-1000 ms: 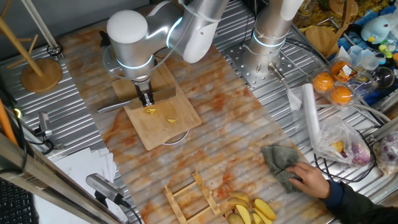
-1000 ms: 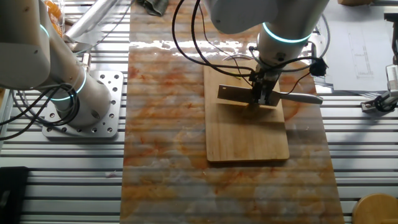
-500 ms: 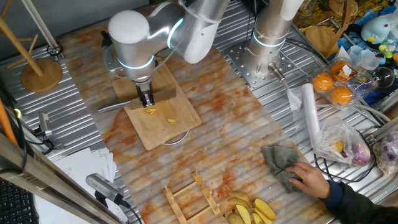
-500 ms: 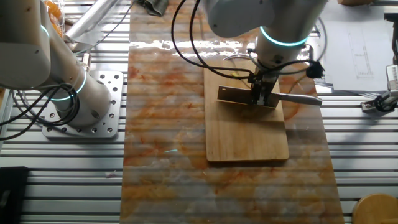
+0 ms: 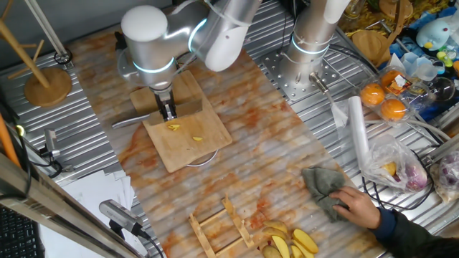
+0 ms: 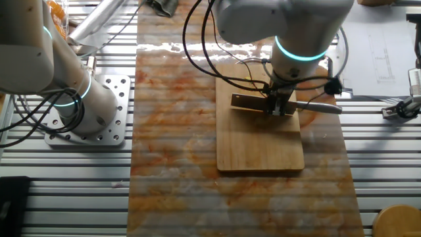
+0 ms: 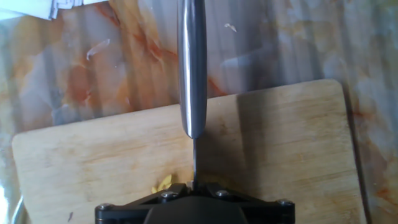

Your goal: Chop the potatoes

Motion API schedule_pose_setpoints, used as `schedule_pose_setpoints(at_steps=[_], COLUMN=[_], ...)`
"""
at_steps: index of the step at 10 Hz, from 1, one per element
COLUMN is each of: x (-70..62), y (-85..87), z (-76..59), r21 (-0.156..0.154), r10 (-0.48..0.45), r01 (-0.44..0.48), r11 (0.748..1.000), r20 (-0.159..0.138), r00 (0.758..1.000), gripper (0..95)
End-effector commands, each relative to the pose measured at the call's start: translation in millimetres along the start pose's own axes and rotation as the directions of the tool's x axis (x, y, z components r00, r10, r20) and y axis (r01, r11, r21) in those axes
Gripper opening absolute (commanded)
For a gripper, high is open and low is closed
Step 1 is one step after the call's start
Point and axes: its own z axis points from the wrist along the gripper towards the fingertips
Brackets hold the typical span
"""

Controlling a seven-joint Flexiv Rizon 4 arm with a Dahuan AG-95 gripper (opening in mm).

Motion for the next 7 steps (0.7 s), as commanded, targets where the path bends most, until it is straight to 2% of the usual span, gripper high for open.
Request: schedule_pose_setpoints(at_steps=[1, 2, 3, 7], x=[0.6, -2.6, -3.9, -4.3], y=[-1.9, -8.1, -11.6, -16.5], z=[-27.5, -37.5, -39.0, -26.7], r21=[-0.002, -0.001, -0.003, 0.004], r10=[-0.013, -0.015, -0.013, 0.006], r01=[0.013, 0.015, 0.013, -0.006], r11=[1.000, 1.000, 1.000, 1.000], r20=[-0.009, -0.012, -0.015, -0.016], r00=[1.000, 1.000, 1.000, 1.000], gripper=[0.0, 0.0, 0.0, 0.0])
